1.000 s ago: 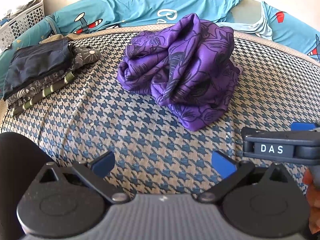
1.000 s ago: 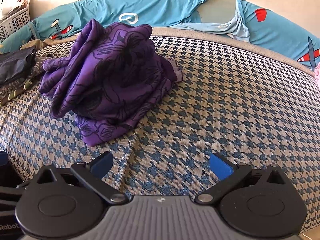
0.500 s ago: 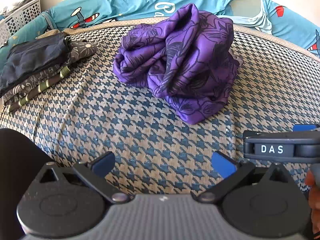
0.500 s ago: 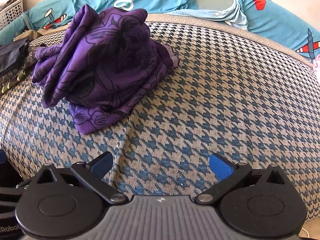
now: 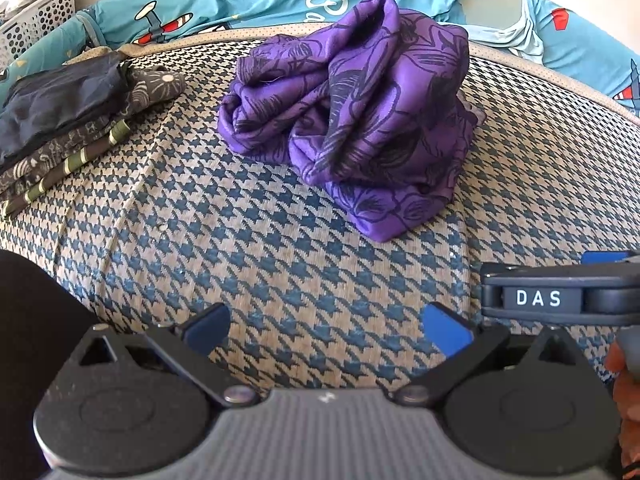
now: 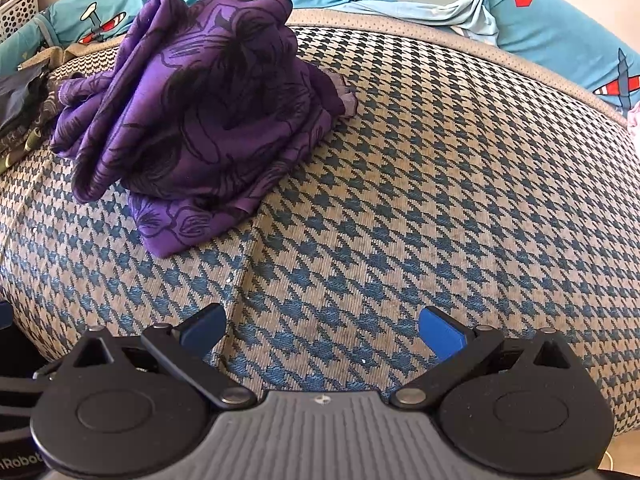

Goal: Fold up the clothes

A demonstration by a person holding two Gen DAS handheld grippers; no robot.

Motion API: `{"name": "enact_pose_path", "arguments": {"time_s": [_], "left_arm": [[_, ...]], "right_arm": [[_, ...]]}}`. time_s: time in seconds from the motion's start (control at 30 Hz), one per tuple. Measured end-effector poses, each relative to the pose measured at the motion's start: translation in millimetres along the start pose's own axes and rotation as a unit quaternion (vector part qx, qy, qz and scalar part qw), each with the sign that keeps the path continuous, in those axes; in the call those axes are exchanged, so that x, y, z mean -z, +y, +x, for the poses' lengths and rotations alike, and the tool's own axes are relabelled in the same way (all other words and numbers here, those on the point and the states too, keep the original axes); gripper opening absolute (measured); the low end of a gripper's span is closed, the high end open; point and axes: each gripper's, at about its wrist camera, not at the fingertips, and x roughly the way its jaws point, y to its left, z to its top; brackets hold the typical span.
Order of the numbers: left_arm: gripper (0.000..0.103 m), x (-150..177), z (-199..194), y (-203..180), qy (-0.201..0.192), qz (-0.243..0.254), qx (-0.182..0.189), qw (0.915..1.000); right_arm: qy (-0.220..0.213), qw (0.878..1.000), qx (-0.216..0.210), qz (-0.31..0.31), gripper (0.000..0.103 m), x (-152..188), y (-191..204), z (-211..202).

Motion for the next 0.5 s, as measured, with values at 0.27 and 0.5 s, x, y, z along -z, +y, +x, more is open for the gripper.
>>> {"name": "enact_pose_path", "arguments": {"time_s": [0.27,0.5], "left_arm": [[0.103,-0.5,3.2,0.6,0.005,-0.003,0.005,1.0],[0.103,-0.5,4.8,0.6,0.007,-0.003,0.009,0.9999]], "right_arm": [[0.004,1.0,0.005,-0.003,0.103,-1.3,1.7,2.9],[0.007,1.0,0.009,-0.002,0.103,-3.0,1.6,5.5]]}}
